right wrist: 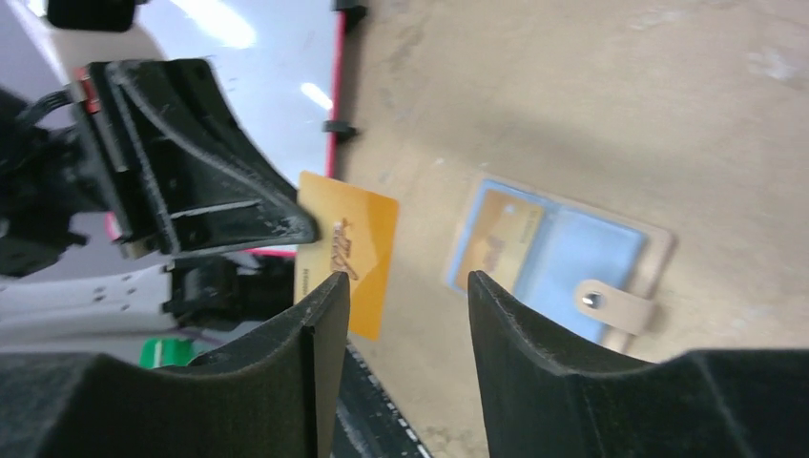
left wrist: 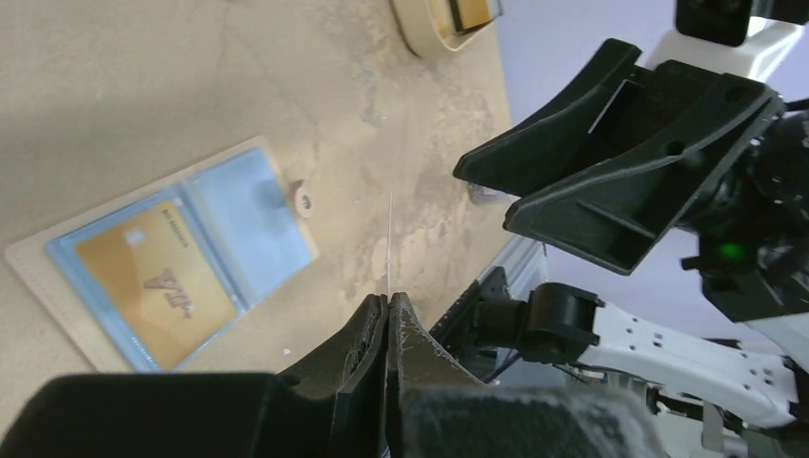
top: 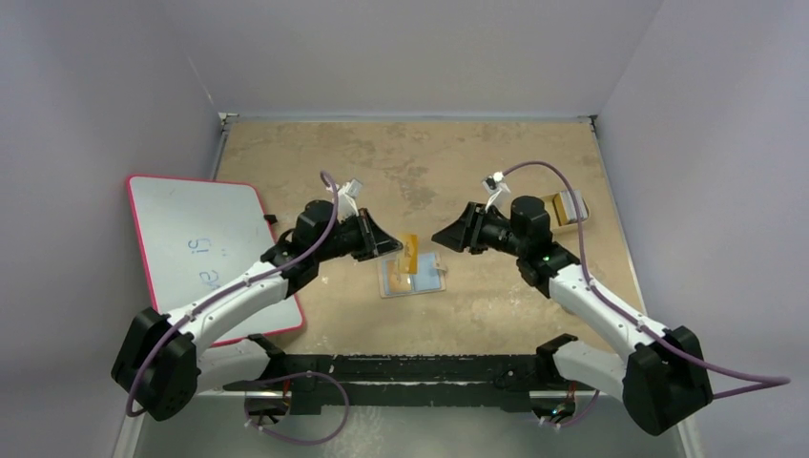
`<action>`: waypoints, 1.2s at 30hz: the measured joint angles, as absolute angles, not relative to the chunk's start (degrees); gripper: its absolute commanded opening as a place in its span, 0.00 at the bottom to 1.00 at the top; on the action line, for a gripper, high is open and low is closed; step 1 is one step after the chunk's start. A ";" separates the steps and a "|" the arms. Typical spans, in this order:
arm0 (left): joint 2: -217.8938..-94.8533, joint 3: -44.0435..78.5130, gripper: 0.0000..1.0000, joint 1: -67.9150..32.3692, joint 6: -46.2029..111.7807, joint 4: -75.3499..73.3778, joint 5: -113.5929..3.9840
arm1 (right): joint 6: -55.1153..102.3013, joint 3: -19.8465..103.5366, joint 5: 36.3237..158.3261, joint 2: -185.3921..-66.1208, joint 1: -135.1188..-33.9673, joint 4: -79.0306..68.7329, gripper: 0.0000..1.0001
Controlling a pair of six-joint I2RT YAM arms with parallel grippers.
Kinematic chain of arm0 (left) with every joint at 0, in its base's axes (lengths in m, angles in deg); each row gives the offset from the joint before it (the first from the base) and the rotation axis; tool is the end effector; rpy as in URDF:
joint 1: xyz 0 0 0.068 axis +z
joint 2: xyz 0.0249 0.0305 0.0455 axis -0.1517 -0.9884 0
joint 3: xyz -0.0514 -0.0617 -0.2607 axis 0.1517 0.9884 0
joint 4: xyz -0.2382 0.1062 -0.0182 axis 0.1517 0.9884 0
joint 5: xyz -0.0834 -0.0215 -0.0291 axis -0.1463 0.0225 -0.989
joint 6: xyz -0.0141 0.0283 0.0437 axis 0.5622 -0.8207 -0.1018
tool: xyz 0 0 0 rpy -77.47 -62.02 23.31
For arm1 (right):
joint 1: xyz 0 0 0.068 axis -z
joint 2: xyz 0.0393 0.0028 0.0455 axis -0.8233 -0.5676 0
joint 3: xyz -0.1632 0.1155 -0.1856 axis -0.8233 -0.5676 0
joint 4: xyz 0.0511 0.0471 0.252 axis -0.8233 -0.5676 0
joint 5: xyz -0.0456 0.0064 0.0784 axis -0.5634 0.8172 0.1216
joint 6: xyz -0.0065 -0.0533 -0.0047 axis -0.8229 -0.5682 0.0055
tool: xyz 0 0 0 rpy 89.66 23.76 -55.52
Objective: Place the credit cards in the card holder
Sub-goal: Insert the credit card into the card holder.
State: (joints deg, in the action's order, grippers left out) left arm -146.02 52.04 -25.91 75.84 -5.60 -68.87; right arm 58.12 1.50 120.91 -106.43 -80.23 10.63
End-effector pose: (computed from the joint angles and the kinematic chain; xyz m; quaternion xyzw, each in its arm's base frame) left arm 0.2007 -0.1550 0.2539 -0.0323 0.8151 -0.5041 0.2835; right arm 0.2133 0.1190 0.2701 -0.0618 0.7615 0.5077 0.3982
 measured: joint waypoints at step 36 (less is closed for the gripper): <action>-170.15 53.26 0.00 -24.99 76.10 -8.88 -66.60 | 42.21 9.19 97.45 -133.56 -88.52 -4.30 0.44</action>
State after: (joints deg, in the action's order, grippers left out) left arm -170.15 53.26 -24.99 76.10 -8.88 -66.60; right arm 42.21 9.19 97.45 -133.56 -88.52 -4.30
